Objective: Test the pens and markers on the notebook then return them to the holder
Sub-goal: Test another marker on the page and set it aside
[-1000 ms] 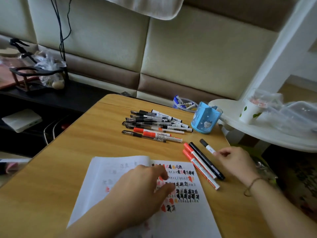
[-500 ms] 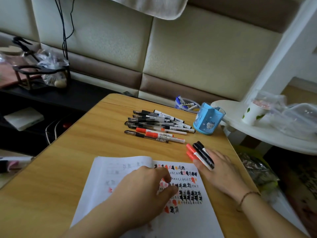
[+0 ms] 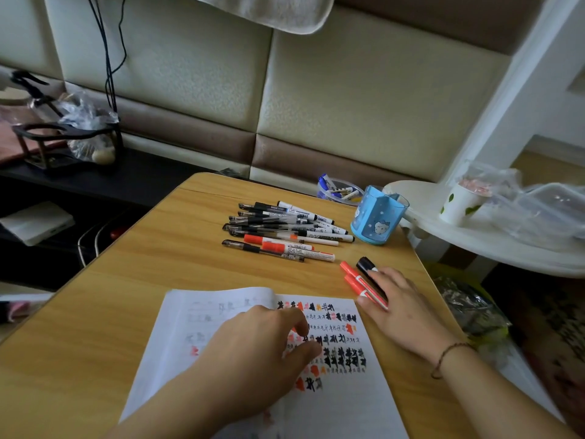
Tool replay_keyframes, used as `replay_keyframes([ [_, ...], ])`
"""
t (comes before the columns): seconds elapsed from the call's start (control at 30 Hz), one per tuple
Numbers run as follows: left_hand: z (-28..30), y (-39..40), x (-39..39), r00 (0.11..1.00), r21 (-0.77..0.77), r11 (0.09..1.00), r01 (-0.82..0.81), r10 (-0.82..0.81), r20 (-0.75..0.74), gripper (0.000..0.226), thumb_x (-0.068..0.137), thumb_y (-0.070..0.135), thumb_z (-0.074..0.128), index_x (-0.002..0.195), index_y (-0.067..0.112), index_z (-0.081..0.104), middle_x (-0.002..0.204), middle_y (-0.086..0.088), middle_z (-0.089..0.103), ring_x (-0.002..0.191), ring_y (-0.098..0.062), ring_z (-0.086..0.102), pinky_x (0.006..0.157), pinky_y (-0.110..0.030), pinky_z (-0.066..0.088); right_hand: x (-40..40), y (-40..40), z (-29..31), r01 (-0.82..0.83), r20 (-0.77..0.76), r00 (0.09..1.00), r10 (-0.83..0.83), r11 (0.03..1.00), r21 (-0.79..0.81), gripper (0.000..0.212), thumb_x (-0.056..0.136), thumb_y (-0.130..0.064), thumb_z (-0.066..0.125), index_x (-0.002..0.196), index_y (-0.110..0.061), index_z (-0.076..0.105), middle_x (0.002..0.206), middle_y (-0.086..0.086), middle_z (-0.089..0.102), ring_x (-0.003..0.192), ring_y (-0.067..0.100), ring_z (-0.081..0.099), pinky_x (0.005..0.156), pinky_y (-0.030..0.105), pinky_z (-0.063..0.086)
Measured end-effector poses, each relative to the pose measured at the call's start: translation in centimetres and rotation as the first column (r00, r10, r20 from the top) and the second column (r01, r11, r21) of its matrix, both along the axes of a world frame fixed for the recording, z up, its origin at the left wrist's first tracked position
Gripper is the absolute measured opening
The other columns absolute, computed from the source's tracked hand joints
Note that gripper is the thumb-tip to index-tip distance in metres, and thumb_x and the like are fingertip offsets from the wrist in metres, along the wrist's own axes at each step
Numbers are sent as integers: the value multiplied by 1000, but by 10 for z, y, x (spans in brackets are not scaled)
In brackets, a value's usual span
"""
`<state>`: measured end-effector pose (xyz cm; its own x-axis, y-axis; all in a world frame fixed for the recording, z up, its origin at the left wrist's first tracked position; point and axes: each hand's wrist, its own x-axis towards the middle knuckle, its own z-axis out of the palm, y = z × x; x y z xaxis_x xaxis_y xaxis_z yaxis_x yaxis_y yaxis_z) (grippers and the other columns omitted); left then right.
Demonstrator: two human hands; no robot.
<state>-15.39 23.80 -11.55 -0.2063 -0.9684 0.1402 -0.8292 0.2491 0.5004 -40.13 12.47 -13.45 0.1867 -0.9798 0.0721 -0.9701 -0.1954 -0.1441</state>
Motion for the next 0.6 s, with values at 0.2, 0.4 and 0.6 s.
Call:
replay_keyframes([
  [0.2, -3, -1, 2, 1000, 0, 1000, 19, -19, 3, 36, 88, 62, 46, 110, 36, 57, 63, 10, 40, 63, -11, 43, 57, -28, 32, -21, 26, -11, 167, 8, 986, -167, 980, -103, 61, 97, -48, 37, 149, -18, 29, 152, -4, 32, 134, 16, 36, 107, 33, 39],
  [0.4, -2, -2, -1, 999, -2, 999, 35, -35, 23, 36, 89, 63, 45, 110, 36, 56, 68, 11, 46, 68, -10, 51, 60, -27, 40, -25, 31, -15, 337, 67, 941, -332, 939, -68, 59, 98, -42, 38, 147, -11, 32, 150, 5, 35, 129, 21, 45, 97, 34, 50],
  [0.6, -1, -2, -2, 998, 3, 999, 41, -41, 48, 39, 88, 64, 44, 112, 36, 55, 77, 10, 53, 74, -12, 54, 63, -27, 42, -13, 12, -5, 280, 44, 960, -278, 958, -55, 73, 91, -51, 50, 151, -19, 22, 152, 2, 32, 132, 22, 42, 98, 37, 47],
])
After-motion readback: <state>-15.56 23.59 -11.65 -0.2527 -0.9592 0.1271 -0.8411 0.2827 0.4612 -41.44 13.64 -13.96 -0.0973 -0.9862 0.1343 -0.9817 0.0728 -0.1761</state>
